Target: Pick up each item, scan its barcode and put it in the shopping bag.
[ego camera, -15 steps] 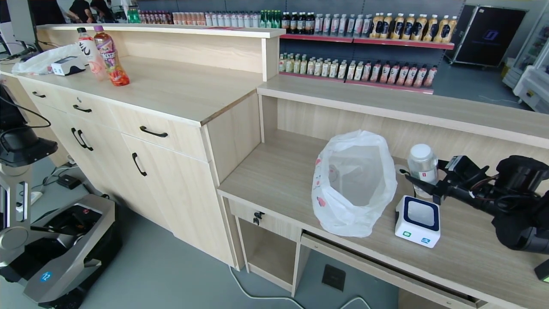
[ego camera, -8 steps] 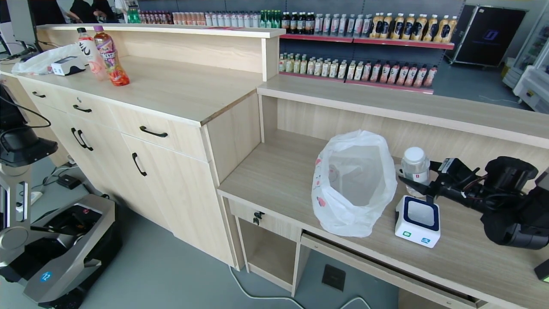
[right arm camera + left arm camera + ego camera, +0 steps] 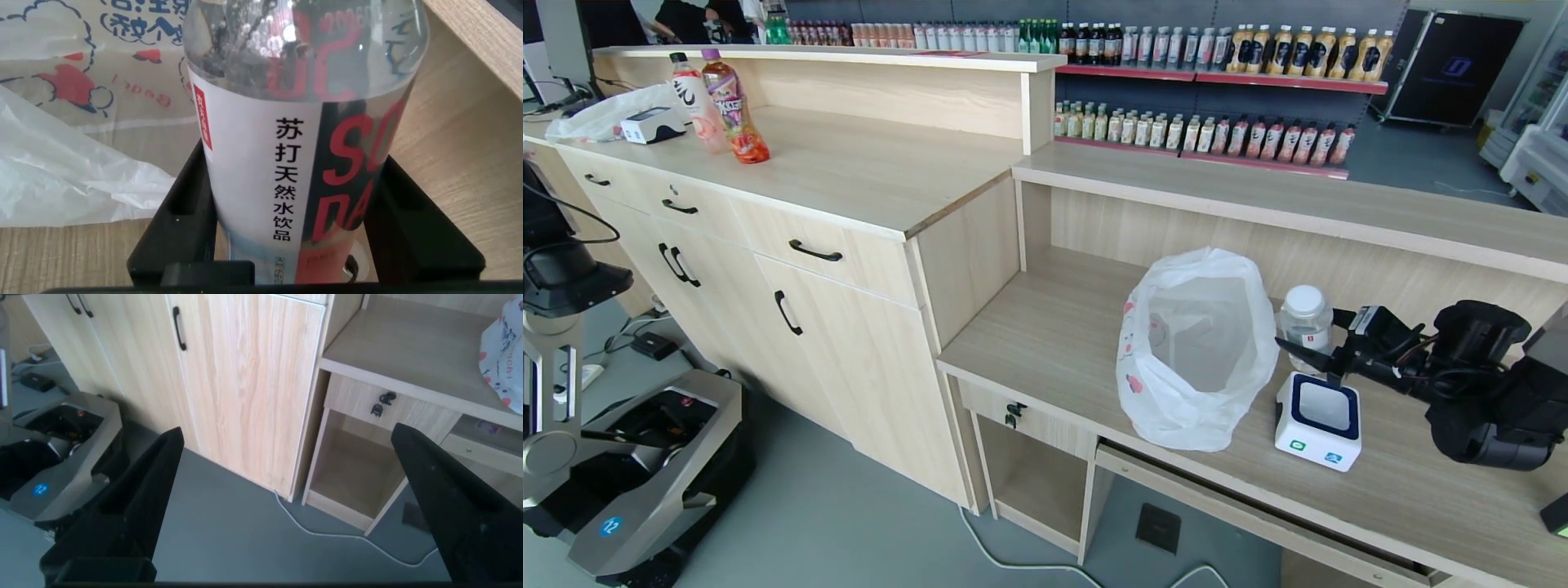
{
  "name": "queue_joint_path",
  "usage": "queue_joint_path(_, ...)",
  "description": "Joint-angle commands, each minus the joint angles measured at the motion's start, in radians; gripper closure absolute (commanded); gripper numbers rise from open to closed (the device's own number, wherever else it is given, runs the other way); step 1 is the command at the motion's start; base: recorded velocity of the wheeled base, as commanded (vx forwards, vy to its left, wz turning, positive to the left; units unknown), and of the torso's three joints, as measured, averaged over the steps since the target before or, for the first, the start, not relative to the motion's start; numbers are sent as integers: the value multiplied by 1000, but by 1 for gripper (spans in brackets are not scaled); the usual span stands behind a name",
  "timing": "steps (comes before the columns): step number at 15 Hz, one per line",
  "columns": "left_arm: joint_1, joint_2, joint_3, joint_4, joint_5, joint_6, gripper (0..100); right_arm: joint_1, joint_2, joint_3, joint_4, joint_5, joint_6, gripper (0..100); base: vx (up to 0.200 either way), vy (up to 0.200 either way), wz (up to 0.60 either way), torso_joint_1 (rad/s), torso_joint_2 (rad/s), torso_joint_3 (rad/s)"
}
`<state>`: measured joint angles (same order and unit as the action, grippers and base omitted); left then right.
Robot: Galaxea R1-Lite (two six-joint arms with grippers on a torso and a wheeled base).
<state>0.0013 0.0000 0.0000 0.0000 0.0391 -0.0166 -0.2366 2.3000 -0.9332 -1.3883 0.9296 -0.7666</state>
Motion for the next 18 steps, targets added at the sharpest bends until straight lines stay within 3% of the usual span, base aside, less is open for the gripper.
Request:
queue_joint_path(1,0,0,0,0,1,0,0,-4,4,-6,0,2,-17,100,0,0,0,0,0,0)
queue_joint_path(10,0,0,0,0,1,0,0,-52,24,-42,0,87,-48,100,0,0,0,0,0,0)
queue_joint_path(18,0,0,0,0,1,0,0,-53,38,-49,0,100,-57,100,0,0,0,0,0,0)
